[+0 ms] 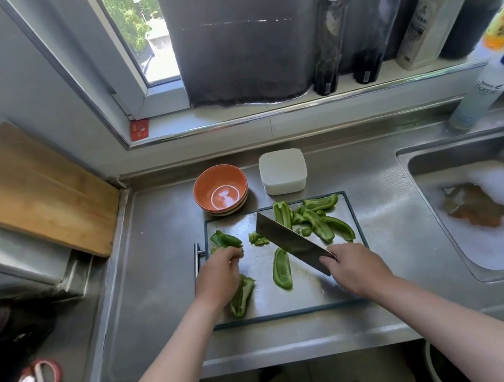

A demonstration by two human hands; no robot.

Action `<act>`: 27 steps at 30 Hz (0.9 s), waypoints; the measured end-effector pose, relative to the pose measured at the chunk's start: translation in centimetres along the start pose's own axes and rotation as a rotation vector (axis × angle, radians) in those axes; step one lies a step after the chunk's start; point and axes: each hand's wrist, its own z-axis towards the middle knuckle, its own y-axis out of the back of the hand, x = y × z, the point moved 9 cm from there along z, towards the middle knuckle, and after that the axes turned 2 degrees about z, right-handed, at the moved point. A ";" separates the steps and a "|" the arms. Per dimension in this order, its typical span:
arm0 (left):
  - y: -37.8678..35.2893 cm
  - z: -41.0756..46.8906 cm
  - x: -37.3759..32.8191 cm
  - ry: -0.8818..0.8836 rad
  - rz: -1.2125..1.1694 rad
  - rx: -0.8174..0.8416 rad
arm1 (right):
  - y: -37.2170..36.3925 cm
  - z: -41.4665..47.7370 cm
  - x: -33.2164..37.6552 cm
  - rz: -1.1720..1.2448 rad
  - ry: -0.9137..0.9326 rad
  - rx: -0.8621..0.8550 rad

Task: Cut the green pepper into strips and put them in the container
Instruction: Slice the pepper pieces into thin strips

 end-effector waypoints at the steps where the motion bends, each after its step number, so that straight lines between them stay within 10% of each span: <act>1: 0.3 -0.6 0.2 -0.032 0.040 -0.015 | -0.1 0.0 0.2 -0.010 0.006 -0.001; 7: -3.3 -3.4 -7.1 -0.415 0.179 0.095 | -0.1 0.4 1.6 -0.005 0.028 -0.058; 27: 0.1 -3.4 4.3 0.067 -0.154 0.053 | -1.7 1.0 3.5 -0.001 0.065 0.001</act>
